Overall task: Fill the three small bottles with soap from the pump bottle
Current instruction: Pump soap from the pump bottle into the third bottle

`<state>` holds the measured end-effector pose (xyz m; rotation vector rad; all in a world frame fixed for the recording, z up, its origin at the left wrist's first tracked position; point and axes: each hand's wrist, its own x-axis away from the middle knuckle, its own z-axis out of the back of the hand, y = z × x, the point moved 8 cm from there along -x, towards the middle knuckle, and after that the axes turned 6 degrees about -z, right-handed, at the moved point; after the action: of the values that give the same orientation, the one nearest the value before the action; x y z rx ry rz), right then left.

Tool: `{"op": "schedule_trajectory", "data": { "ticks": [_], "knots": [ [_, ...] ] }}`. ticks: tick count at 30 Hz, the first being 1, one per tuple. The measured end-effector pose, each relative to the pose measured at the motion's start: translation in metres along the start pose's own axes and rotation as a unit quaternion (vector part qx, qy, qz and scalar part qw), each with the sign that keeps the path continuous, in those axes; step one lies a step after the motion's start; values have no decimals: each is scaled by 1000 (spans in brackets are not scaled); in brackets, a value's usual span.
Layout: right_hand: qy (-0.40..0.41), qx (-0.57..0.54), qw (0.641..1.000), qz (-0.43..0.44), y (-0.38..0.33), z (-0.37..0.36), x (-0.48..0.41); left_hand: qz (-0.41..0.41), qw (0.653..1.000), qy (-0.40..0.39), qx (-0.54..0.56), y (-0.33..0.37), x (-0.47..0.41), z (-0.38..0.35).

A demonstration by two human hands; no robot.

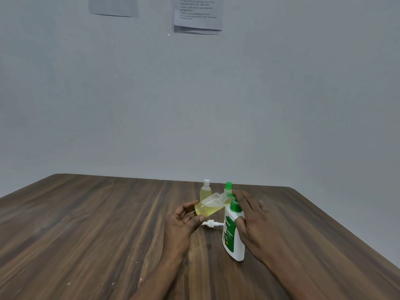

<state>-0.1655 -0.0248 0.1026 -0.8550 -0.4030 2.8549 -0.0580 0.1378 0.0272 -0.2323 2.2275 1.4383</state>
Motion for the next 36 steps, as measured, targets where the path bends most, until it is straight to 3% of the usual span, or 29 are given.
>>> {"op": "schedule_trajectory", "data": {
  "ticks": [25, 36],
  "knots": [
    [20, -27, 999, -2, -5, 13, 4, -4, 999, -2, 37, 2, 1, -5],
    [-10, -11, 1000, -2, -3, 6, 2, -2, 999, 8, 47, -2, -1, 0]
  ]
}}
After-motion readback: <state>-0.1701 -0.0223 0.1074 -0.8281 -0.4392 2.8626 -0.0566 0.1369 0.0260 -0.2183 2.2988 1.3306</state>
